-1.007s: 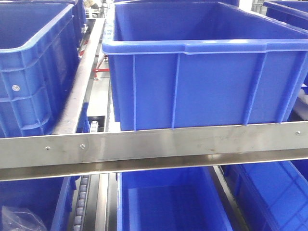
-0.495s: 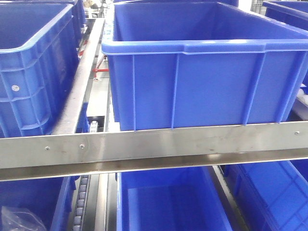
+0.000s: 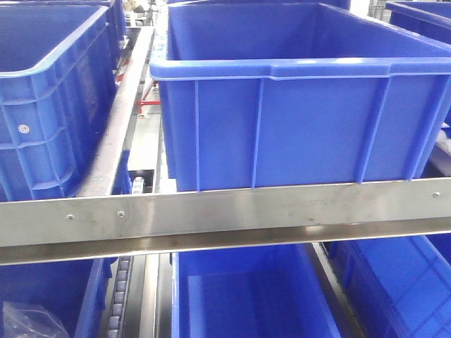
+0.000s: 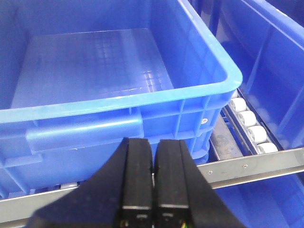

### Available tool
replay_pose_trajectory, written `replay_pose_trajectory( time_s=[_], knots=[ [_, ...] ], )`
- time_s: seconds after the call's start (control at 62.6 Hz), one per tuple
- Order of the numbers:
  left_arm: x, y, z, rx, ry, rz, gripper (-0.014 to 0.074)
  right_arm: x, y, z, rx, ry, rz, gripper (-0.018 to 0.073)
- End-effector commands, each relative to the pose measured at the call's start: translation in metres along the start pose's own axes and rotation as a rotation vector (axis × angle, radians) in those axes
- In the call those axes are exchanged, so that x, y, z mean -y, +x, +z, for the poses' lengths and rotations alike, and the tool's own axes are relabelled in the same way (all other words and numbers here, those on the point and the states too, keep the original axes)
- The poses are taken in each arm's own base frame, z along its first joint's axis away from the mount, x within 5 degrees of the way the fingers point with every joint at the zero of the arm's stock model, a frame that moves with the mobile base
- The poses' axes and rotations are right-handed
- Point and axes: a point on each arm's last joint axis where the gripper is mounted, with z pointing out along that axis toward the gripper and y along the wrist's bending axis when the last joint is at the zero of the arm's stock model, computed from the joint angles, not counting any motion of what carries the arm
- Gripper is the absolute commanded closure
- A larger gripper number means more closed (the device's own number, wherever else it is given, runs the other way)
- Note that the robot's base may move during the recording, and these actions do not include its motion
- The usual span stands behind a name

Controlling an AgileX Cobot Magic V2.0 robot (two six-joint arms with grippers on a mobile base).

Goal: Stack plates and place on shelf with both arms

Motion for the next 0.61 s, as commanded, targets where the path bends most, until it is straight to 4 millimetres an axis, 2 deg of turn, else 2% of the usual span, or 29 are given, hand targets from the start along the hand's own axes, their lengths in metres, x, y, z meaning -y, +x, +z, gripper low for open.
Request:
replay_pose_trajectory(
  time_s=[0.0,0.096,0.192,0.367,0.495,0.591],
  knots=[
    [0.0,-0.018,-0.003,0.112,-0.005,-0.002,0.051,-0.002,-0.013,-0.002,0.071,-0.008,-0.016,0.0504],
    [0.0,-0.018,-0.003,0.112,-0.005,-0.002,0.0509,0.0,-0.005,-0.014,0.05,0.003,-0.017,0.0504],
    [0.0,-0.018,-0.003,0.112,-0.005,-0.002,0.051,0.006,0.012,-0.029,0.065,0.02,-0.017,0.0504],
    [0.0,-0.018,-0.003,0.112,-0.005,-0.002,0.051,0.021,0.065,-0.052,0.086,0.08,-0.02,0.0504],
    [0.0,-0.018,-0.003,0.112,-0.005,-0.002,0.051,0.031,0.105,-0.062,0.089,0.108,-0.02,0.0504],
    [0.0,-0.018,-0.003,0.112,-0.005,-0.002,0.051,0.035,0.127,-0.067,0.117,0.11,-0.022,0.0504]
  ],
)
